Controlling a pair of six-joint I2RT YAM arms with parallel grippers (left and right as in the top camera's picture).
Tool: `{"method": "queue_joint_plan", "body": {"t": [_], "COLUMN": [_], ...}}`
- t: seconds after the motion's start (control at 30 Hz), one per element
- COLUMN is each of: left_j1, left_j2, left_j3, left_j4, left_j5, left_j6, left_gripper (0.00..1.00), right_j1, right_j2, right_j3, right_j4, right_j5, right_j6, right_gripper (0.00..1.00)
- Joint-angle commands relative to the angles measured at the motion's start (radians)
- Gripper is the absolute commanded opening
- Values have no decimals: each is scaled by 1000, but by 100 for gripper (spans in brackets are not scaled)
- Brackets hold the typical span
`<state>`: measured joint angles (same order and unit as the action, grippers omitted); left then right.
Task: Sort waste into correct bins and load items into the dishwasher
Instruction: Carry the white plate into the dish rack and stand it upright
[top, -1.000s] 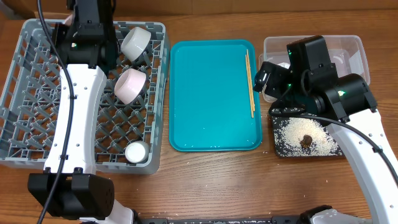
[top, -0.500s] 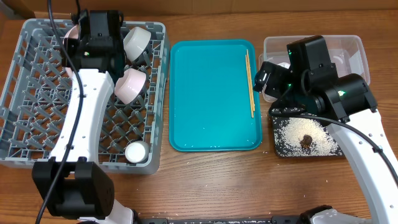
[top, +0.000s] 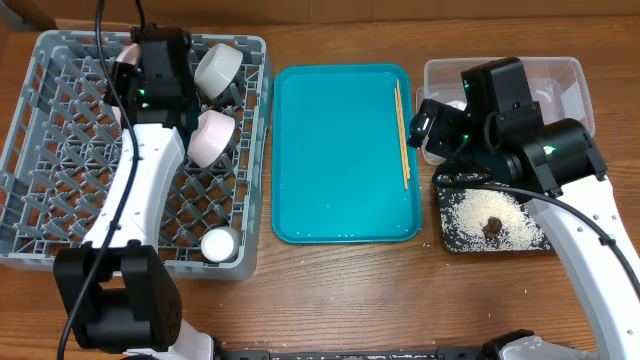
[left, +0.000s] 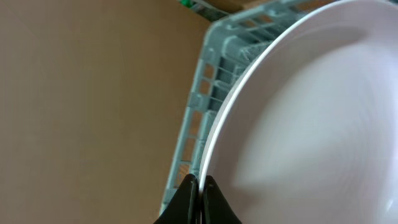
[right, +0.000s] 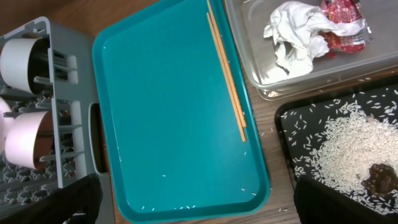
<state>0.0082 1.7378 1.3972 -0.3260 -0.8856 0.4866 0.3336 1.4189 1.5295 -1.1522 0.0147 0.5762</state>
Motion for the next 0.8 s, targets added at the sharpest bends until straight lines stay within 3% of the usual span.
{"method": "queue_joint_plan", "body": {"t": [0.0, 0.07, 0.17, 0.23, 0.37, 0.5, 0.57, 0.67, 0.77], "left_j1": [-2, -2, -2, -2, -2, -13, -46, -102, -164], "left_j2": [2, 2, 2, 2, -1, -19, -41, -60, -64], "left_j3": [-28, -32, -32, -32, -7, 108, 230, 356, 415], "left_j4": [-29, -71, -121, -122, -108, -192, -298, -438, -500], "left_j5": [62, 106, 176, 181, 158, 161, 249, 504, 862], "left_j6": [-77, -91, -92, -124, -224, -328, -346, -346, -347], "left_gripper": [24, 47, 61, 77, 93, 100, 100, 100, 100], "right_j1": [-3, -3, -3, -3, -3, -3, -3, -3, -3], "right_j2": [-2, -2, -2, -2, -2, -2, -2, -2, -2], "right_j3": [-5, -5, -5, -5, -5, -5, -5, -5, -5], "right_j4": [5, 5, 5, 5, 6, 5, 5, 5, 5], "right_j5": [10, 10, 10, 10, 10, 10, 10, 10, 10], "right_j6": [-2, -2, -2, -2, -2, -2, -2, -2, -2], "right_gripper": [100, 100, 100, 100, 100, 100, 100, 100, 100]}}
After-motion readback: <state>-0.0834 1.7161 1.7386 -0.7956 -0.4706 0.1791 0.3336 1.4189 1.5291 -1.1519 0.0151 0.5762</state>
